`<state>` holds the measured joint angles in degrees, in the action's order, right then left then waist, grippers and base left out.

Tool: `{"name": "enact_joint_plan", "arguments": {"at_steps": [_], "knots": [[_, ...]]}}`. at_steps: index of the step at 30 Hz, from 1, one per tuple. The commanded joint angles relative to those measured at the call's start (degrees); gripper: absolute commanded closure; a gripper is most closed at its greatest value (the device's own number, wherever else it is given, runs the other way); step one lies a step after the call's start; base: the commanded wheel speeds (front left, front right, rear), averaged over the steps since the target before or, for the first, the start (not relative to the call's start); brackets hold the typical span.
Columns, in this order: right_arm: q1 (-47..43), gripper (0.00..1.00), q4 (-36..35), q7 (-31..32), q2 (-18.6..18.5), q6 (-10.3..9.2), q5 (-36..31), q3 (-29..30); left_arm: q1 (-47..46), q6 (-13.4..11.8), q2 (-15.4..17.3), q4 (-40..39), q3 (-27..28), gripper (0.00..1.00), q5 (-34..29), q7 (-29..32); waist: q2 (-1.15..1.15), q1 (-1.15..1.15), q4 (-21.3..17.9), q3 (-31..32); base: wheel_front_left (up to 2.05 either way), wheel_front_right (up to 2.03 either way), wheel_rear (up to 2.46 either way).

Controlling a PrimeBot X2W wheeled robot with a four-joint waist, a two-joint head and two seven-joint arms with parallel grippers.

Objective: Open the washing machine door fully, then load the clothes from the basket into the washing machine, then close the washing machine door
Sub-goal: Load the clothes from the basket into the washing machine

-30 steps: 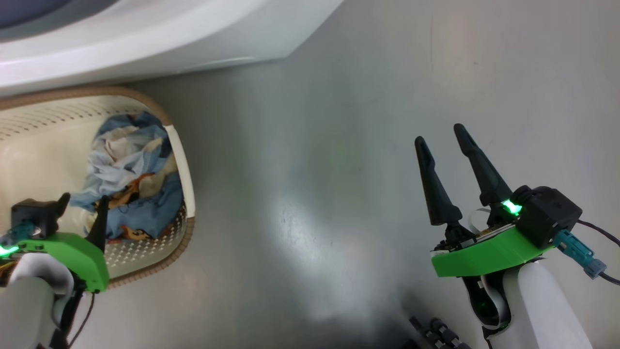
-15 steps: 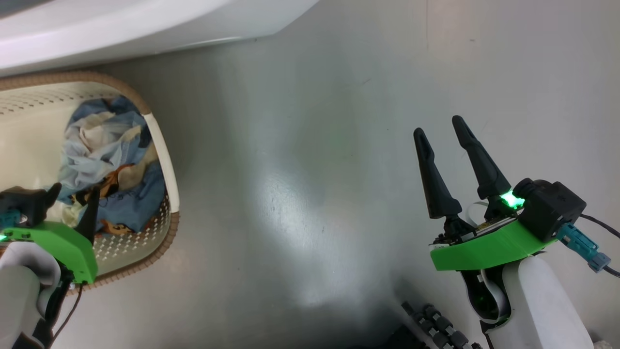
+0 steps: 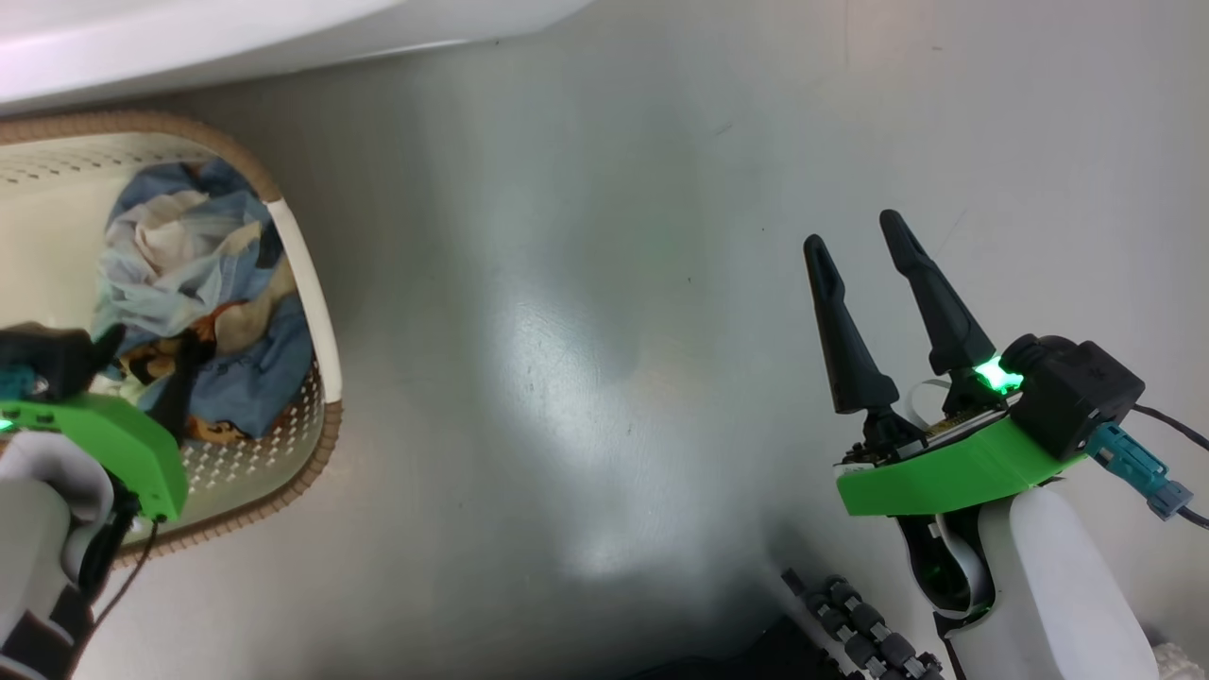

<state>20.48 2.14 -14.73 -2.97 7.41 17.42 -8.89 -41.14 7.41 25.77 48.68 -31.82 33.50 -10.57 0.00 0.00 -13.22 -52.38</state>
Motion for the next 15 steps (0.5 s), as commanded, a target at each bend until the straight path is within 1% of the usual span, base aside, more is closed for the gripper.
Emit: {"name": "enact_joint_plan", "arguments": {"at_steps": [1, 10, 15], "knots": [[-0.97, 0.0, -1.2, -0.27, 0.1, 0.08, 0.31, -1.56, -0.4, 0.07, 3.01, 0.01, 0.14, 0.0, 0.77, -0.01, 0.0, 0.0, 0.0, -0.61, 0.0, 0.0, 0.0], [-0.47, 0.0, -1.33, -0.27, 0.1, 0.08, 0.29, -1.91, -4.38, 0.07, 3.86, 1.88, -5.5, 0.0, 2.91, 2.24, 0.0, 0.0, -0.28, -2.09, 0.0, 0.0, 0.0], [-0.46, 0.0, -1.28, -0.27, 0.1, 0.08, 0.24, -1.66, -6.66, 0.07, 3.77, 3.59, -7.01, 0.0, 4.7, 2.42, 0.0, 0.0, -0.45, -2.21, 0.0, 0.0, 0.0]]}}
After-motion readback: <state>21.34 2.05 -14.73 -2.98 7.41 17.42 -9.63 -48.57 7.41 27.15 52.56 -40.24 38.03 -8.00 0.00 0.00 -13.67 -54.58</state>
